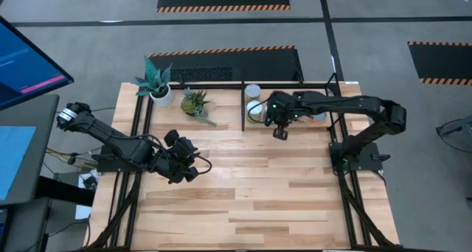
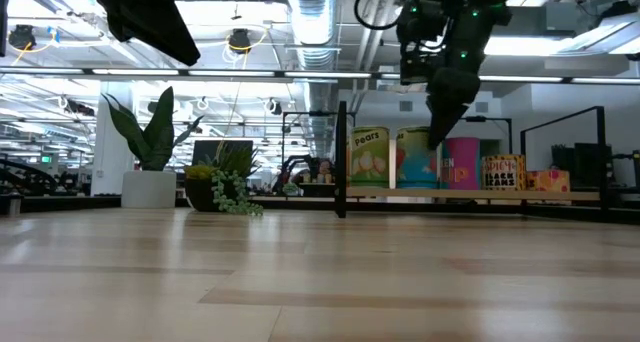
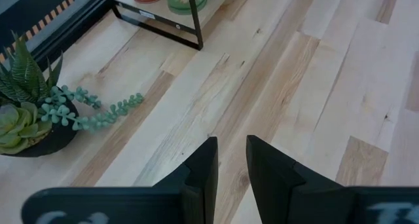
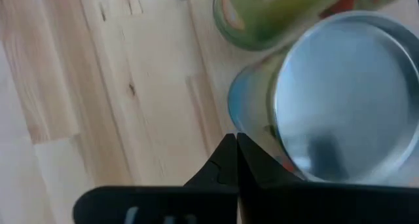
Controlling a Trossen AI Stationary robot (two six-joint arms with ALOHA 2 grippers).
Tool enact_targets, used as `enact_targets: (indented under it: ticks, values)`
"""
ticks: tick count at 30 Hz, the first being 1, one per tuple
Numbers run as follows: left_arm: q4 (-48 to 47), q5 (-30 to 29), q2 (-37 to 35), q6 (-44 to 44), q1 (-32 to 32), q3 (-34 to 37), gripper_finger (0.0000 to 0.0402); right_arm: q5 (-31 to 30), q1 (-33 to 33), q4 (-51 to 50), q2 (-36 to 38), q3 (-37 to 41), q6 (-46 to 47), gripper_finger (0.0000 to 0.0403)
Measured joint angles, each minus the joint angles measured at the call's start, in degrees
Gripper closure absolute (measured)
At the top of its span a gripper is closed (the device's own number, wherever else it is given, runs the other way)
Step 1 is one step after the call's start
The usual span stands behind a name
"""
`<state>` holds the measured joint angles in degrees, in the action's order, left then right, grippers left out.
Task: Pick and place cans onto a shelf
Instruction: Adjust the canned goods on the shelf, then return to Home Position
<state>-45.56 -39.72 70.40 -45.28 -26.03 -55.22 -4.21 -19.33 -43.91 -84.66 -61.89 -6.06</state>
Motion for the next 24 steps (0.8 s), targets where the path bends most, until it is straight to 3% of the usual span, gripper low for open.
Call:
enact_targets:
  ticks: [7, 14, 24]
  values:
    - [0.0, 0.0, 0.0, 0.0, 0.0, 0.0, 0.0332, -0.2, 0.2, -0.7, 0.9, 0.0, 0.6, 0.0395]
    - [0.0, 0.0, 0.0, 0.2, 0.0, 0.0, 0.0332, -3.6, 0.2, -1.6, 7.0, 0.0, 3.0, 0.0393]
    - [0.0, 0.1, 0.0, 0.2, 0.0, 0.0, 0.0332, -2.2, 1.3, -15.8, 19.8, 0.0, 9.2, 0.0394]
